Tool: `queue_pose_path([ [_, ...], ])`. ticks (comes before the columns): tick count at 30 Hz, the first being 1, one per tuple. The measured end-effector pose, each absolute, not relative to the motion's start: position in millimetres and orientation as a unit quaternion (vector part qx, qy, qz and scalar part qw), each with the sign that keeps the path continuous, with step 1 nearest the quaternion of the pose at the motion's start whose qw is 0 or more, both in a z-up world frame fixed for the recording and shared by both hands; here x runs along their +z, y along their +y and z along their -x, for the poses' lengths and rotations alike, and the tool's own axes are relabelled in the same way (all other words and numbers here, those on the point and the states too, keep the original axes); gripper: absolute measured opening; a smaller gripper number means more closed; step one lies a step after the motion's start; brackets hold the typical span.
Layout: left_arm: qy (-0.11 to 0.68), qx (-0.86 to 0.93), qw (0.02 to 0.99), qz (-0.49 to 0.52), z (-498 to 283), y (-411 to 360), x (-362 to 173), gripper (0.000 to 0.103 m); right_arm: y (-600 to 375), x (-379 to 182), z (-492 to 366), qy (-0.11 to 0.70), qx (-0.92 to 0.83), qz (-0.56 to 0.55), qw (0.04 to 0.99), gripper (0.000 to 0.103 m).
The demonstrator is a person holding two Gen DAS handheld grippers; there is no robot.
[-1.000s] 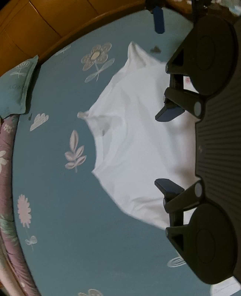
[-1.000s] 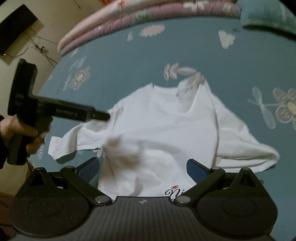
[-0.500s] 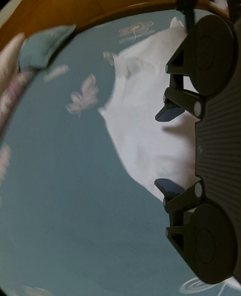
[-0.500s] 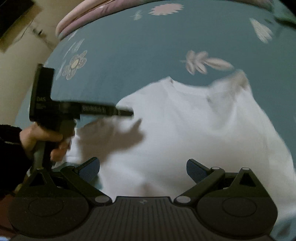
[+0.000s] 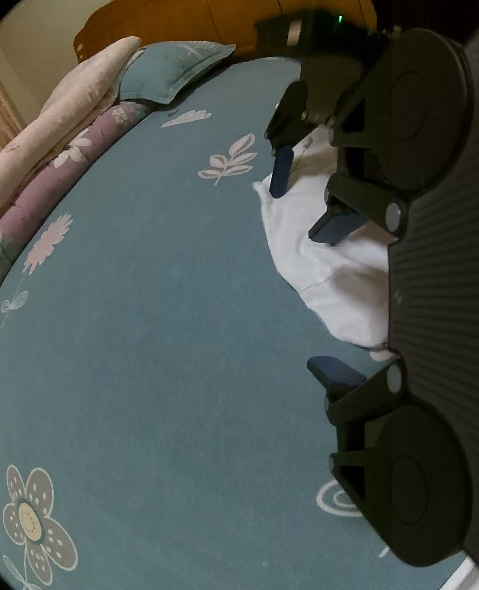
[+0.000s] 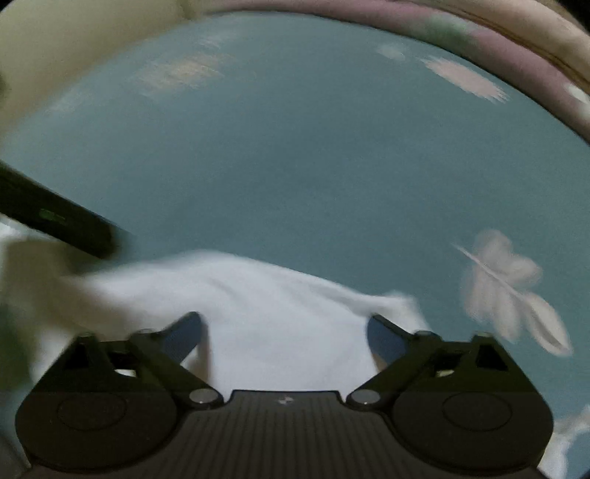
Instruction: Fold clothes
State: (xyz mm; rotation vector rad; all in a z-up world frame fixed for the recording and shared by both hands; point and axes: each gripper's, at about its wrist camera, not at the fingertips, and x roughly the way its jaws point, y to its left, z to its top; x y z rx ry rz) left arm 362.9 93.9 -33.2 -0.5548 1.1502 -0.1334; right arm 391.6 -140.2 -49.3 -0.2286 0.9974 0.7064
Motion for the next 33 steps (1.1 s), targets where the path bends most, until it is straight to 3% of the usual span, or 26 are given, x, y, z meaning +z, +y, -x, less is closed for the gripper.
queue_pose_path([
  [9,0.529,-0.154,0.822,0.144,-407,49,-33,0.066,-178,-52,-353,0.499,0.356,0.071,0.787,0.095],
  [14,0.539,-0.26,0.799,0.05,-450,14,-45,0.033,-191,-51,-334,0.494,0.365,0.054,0.787,0.101],
  [15,0.546,-0.276,0.79,0.034,-459,10,-50,0.031,-194,-51,-334,0.493,0.363,0.046,0.789,0.101],
  [23,0.603,-0.389,0.696,-0.018,-500,2,-58,0.03,-215,-48,-334,0.485,0.362,-0.005,0.796,0.1],
  [33,0.646,-0.439,0.625,0.024,-522,-13,-73,0.03,-214,-47,-330,0.475,0.363,-0.008,0.802,0.101],
])
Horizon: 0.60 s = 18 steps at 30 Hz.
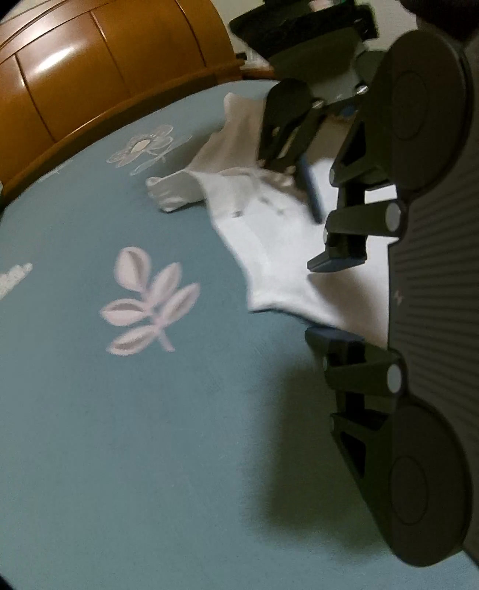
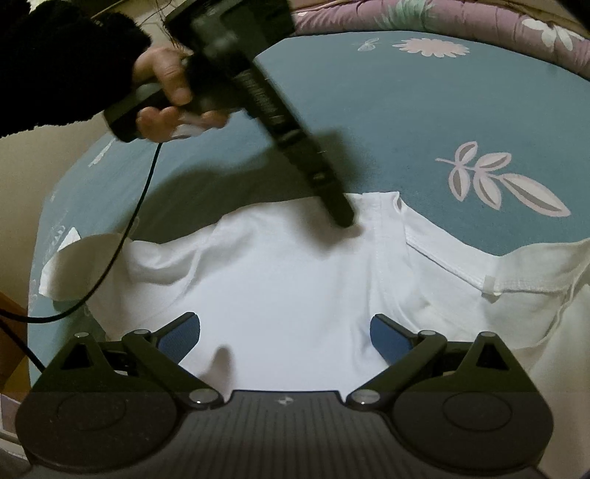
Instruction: Fold clothes
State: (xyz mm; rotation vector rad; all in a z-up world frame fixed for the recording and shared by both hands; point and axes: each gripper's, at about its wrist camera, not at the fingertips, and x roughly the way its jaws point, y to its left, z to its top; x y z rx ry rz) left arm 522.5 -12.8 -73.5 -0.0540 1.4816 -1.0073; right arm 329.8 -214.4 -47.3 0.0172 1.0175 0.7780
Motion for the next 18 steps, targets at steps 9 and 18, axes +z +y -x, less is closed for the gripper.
queue_pose_path([
  [9,0.679,-0.449,0.579,0.055,-517,-6,-90,0.025,-210,-53,-329,0.468,0.365,-0.011,0.805,0.103],
  [18,0.692,-0.457,0.557,0.051,-520,-23,-94,0.018,-207,-57,-329,0.466,0.364,-0.018,0.807,0.103],
])
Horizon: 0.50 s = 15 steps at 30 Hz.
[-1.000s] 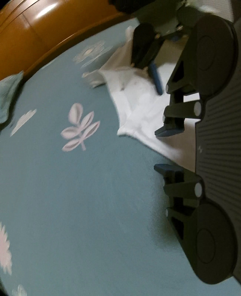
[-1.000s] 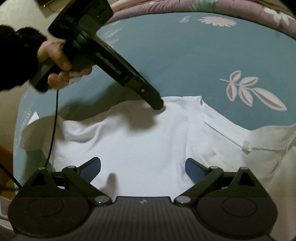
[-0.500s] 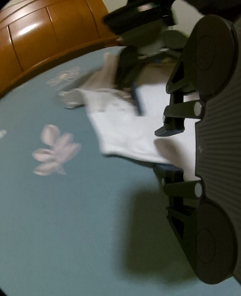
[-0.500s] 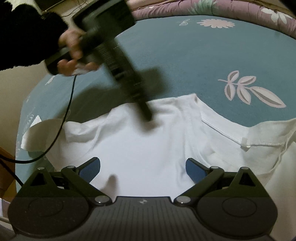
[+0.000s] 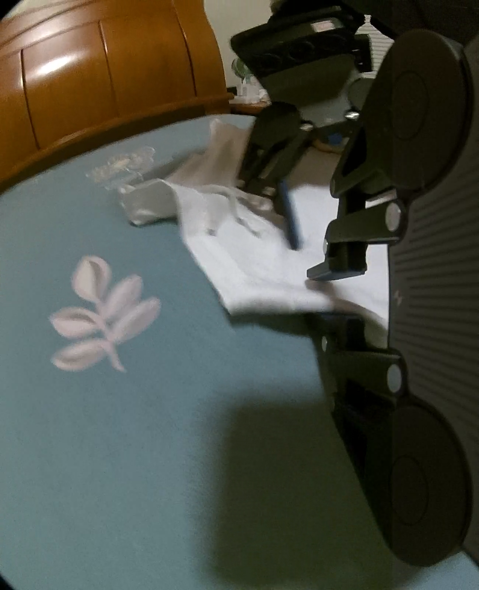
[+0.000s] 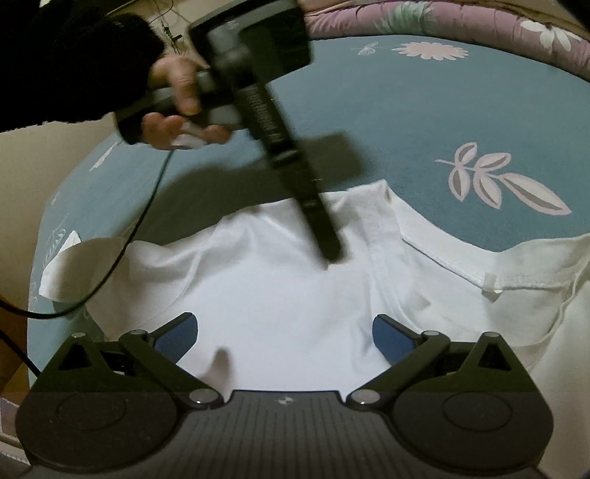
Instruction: Fold clothes
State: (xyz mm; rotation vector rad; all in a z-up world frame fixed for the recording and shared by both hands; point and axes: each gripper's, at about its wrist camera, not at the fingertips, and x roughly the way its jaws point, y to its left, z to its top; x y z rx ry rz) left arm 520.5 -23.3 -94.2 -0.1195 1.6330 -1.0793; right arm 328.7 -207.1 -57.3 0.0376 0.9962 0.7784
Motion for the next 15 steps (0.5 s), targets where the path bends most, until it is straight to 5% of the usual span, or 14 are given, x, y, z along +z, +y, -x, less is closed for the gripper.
queue_pose_path([
  [4,0.697,-0.436,0.569,0.002,-499,-16,-90,0.008,-208,-60,-328,0.461,0.362,-0.028,0.809,0.103],
  [15,0.671,-0.358,0.646,-0.056,-485,0,-35,0.003,-247,-23,-315,0.468,0.323,-0.02,0.822,0.102],
])
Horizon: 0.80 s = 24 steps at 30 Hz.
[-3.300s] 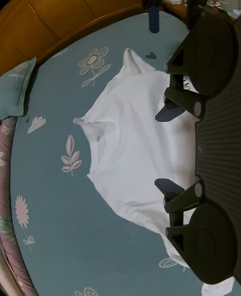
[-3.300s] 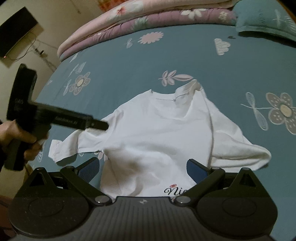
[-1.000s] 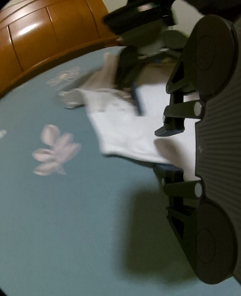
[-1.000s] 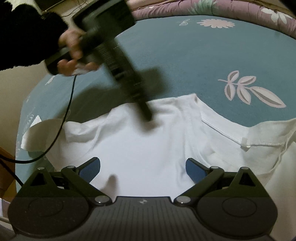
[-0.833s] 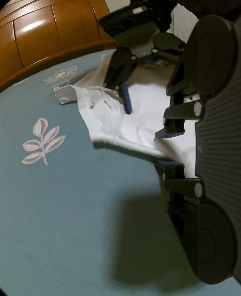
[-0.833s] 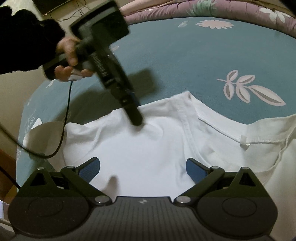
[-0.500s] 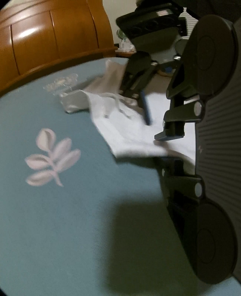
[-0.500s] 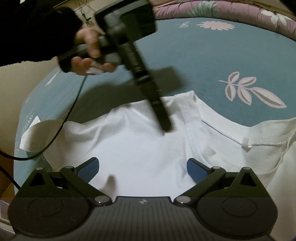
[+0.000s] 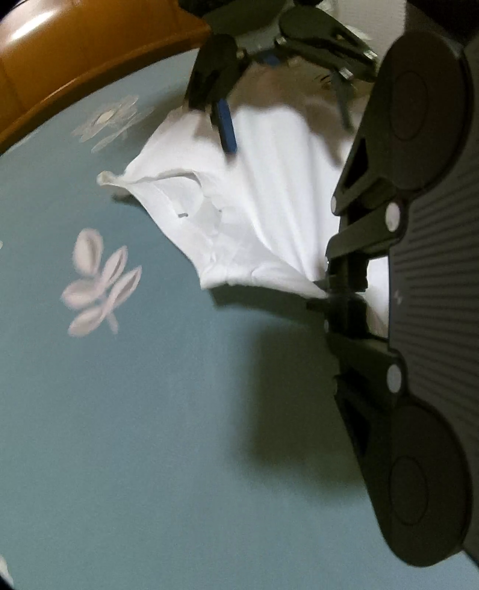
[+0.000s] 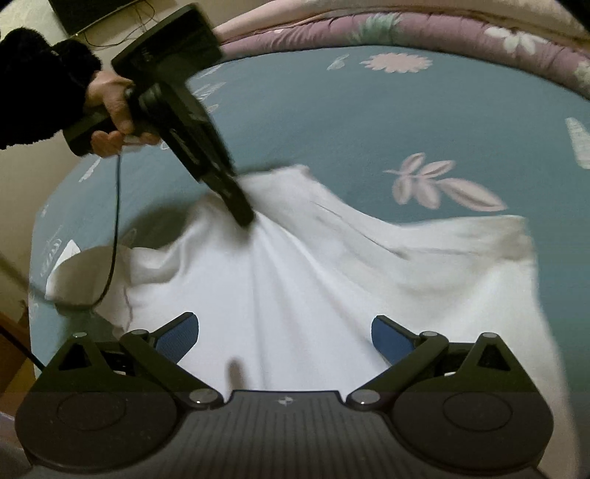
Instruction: Fold clothes
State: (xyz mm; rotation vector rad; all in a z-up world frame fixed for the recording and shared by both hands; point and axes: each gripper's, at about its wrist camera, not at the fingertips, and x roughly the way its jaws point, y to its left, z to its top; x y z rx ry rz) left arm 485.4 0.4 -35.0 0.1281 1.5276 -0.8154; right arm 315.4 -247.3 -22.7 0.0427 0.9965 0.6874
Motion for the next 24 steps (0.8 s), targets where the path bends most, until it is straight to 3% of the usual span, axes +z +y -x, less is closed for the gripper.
queue_pose_path([
  [7,0.705,-0.254,0.66,-0.052,-486,43,-51,0.004,-300,-1,-334,0.463,0.275,-0.035,0.842,0.102],
  [10,0.706,-0.254,0.658,-0.055,-485,45,-56,0.004,-323,9,-342,0.46,0.254,-0.041,0.85,0.096],
  [13,0.707,-0.254,0.657,-0.057,-484,46,-61,0.005,-347,11,-358,0.463,0.226,-0.049,0.856,0.079],
  [15,0.708,-0.255,0.656,-0.06,-484,46,-64,0.006,-362,-1,-377,0.48,0.2,-0.053,0.853,0.052],
  [18,0.705,-0.258,0.658,-0.067,-483,47,-63,0.006,-377,-25,-405,0.514,0.16,-0.055,0.841,0.031],
  [24,0.701,-0.26,0.662,-0.051,-482,57,-64,0.007,-348,-44,-382,0.531,0.189,0.022,0.826,0.029],
])
